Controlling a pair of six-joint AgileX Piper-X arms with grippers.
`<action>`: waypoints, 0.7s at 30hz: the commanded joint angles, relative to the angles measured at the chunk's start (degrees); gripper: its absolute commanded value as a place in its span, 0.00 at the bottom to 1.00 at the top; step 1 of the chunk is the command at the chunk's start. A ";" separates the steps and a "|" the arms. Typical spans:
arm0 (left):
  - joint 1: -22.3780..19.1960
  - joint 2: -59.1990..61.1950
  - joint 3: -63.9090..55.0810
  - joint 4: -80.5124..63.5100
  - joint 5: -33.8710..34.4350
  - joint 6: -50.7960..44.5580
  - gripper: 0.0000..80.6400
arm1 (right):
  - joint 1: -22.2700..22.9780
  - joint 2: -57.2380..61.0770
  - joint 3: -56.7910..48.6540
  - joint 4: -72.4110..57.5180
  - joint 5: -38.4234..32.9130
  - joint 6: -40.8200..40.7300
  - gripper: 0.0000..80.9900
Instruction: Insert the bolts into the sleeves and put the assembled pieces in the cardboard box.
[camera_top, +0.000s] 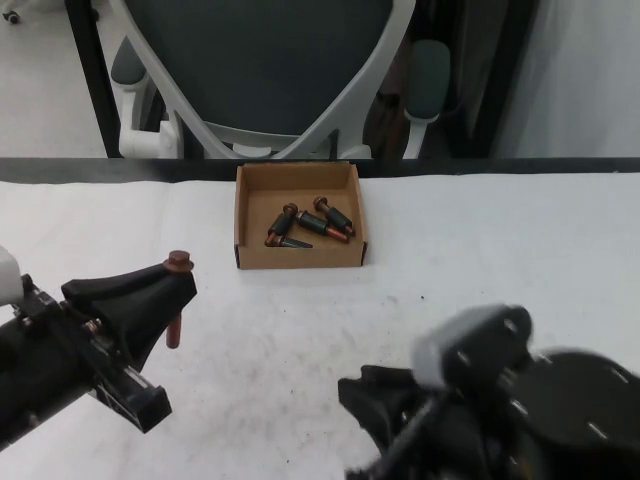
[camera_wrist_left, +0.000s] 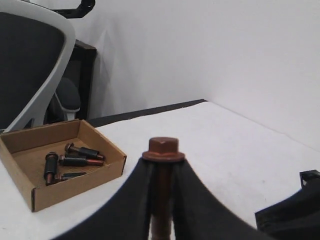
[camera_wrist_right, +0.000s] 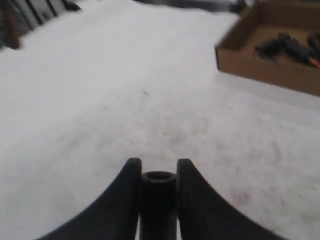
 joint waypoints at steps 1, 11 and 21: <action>0.04 -0.72 0.01 -4.47 1.37 -2.74 0.01 | 1.58 0.57 5.91 -19.61 -2.97 -5.02 0.00; -0.36 -0.72 0.01 -10.36 2.21 -9.94 0.01 | 2.38 10.65 6.52 -37.80 -9.23 -11.73 0.00; -8.78 6.68 -0.09 -22.02 0.50 -10.99 0.01 | 2.38 19.60 2.66 -46.70 -13.22 -13.31 0.00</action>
